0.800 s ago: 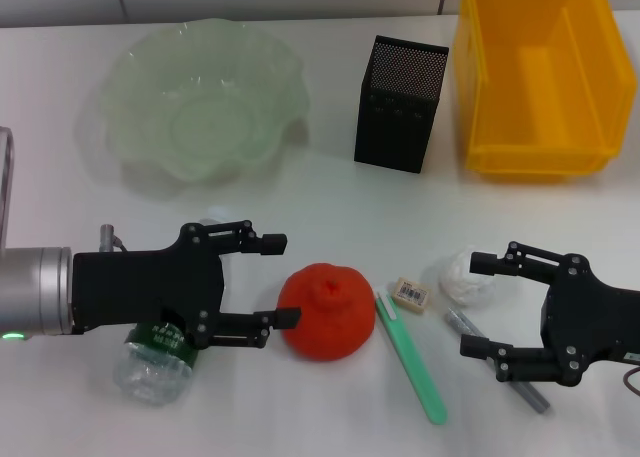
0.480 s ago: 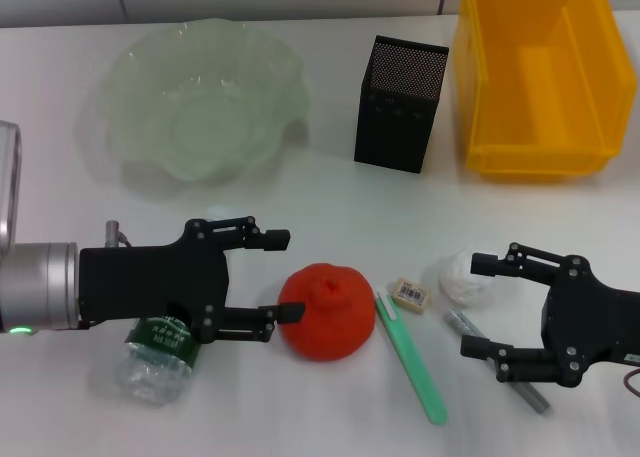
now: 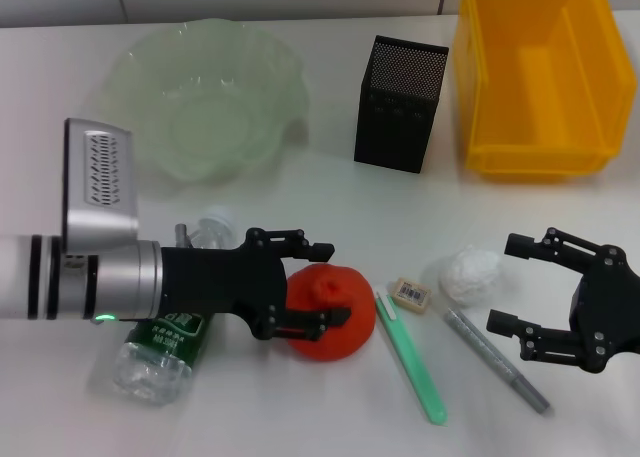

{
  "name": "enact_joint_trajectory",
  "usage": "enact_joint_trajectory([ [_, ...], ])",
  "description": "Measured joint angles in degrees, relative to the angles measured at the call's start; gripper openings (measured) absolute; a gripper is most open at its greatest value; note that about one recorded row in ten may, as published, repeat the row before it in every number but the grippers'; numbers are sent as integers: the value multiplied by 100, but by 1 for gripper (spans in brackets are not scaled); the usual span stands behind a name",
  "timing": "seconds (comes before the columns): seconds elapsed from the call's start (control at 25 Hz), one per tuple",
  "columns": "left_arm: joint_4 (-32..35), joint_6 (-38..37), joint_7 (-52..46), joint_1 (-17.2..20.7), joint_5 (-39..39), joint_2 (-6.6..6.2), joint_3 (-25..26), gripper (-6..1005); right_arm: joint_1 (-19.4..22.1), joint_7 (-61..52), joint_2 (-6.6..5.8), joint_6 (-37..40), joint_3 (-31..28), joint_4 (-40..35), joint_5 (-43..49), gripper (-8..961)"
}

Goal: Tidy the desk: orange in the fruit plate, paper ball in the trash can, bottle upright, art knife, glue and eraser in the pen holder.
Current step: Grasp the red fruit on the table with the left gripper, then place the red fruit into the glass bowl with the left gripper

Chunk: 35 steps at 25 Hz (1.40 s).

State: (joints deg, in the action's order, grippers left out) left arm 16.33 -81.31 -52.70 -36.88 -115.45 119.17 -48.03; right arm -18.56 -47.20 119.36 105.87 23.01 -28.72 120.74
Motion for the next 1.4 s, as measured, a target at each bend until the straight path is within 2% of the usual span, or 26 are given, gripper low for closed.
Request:
enact_joint_trajectory([
  [0.2, -4, 63, 62, -41, 11, 1, 13, 686, 13, 0, 0, -27, 1, -2, -4, 837],
  [0.68, 41, -25, 11, 47, 89, -5, 41, 464, 11, 0, 0, -33, -11, -3, -7, 835],
  [0.72, 87, -107, 11, 64, 134, -7, 53, 422, 13, 0, 0, -16, -29, -3, -8, 835],
  [0.8, 472, -639, 10, 231, 592, -28, 96, 338, 26, 0, 0, 84, -208, -16, -13, 835],
  [0.88, 583, -746, 10, 280, 739, -37, 103, 254, 26, 0, 0, 104, -296, -18, -14, 836],
  [0.92, 931, -868, 5, 453, 1367, -46, 137, 244, 28, -1, 0, 127, -408, -19, -15, 836],
  [1.0, 1078, -806, 4, 504, 1650, -51, 153, 225, 26, -8, -1, 146, -430, -20, -16, 836],
  [1.12, 1207, -24, 73, 494, 2496, -57, 164, 196, 15, -14, -1, 164, -430, -10, -17, 836],
  [1.16, 1207, -24, 73, 494, 2496, -57, 164, 187, 4, -21, -1, 167, -429, -3, -18, 836],
  [1.28, 978, 1875, 90, 152, 3022, -19, 147, 160, -35, -150, -1, 169, -429, 8, -23, 836],
  [1.4, 763, 2451, 112, -1, 3215, -11, 120, 170, -65, -343, 0, 173, -427, -16, -25, 837],
])
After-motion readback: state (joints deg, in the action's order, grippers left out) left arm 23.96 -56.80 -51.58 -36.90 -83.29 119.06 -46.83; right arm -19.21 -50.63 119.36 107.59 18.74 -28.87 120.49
